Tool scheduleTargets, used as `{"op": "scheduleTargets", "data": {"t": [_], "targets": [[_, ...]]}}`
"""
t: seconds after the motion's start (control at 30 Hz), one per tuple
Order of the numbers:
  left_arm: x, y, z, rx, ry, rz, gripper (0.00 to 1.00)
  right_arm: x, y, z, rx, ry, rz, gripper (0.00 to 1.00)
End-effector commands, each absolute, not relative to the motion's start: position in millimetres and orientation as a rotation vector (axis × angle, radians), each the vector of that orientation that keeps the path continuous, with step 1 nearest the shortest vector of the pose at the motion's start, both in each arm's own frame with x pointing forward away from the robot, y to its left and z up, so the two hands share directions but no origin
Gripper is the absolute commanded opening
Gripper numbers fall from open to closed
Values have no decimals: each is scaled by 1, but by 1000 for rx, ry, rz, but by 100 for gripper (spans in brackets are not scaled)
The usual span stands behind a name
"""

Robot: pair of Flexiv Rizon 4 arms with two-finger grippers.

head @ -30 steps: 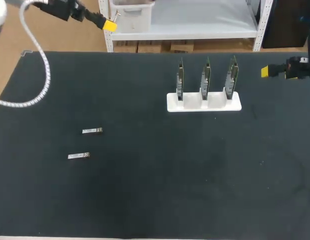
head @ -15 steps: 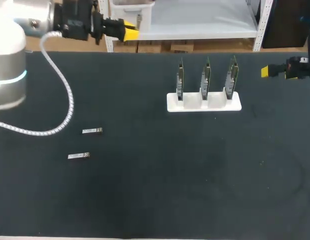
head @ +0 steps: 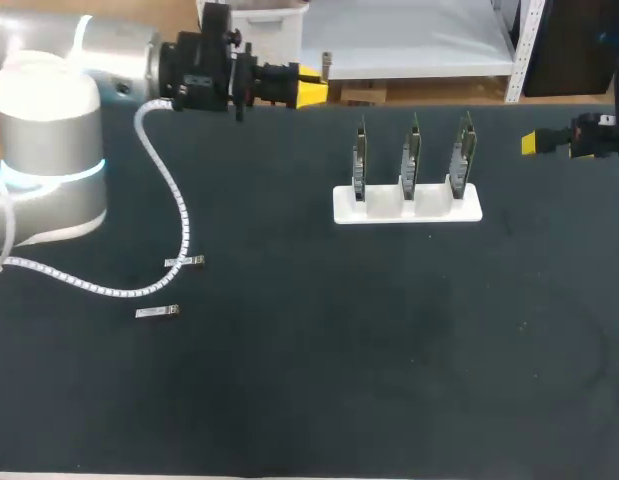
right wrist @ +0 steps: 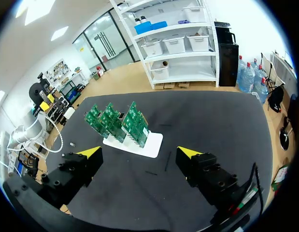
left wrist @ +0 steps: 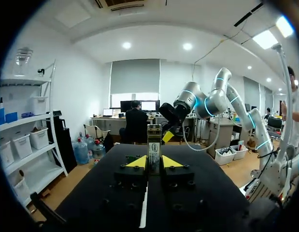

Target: Pick up the optical module with the left hand, and insert it into the network port with the right hand.

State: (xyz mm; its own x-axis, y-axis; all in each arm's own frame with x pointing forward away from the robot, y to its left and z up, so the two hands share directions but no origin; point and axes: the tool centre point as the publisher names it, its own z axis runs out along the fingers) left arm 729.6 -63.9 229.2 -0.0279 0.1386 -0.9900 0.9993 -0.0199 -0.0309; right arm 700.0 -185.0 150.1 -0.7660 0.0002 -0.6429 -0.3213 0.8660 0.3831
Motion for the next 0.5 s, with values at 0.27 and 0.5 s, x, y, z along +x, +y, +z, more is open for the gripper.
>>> {"op": "scheduleTargets", "data": {"t": [0.27, 0.5], "targets": [[729, -92, 218, 1285, 1321, -1228, 0, 700, -185, 150, -231, 2374, 636, 100], [732, -113, 213, 1227, 1322, -1243, 0, 700, -185, 150, -231, 2374, 636, 100]]}}
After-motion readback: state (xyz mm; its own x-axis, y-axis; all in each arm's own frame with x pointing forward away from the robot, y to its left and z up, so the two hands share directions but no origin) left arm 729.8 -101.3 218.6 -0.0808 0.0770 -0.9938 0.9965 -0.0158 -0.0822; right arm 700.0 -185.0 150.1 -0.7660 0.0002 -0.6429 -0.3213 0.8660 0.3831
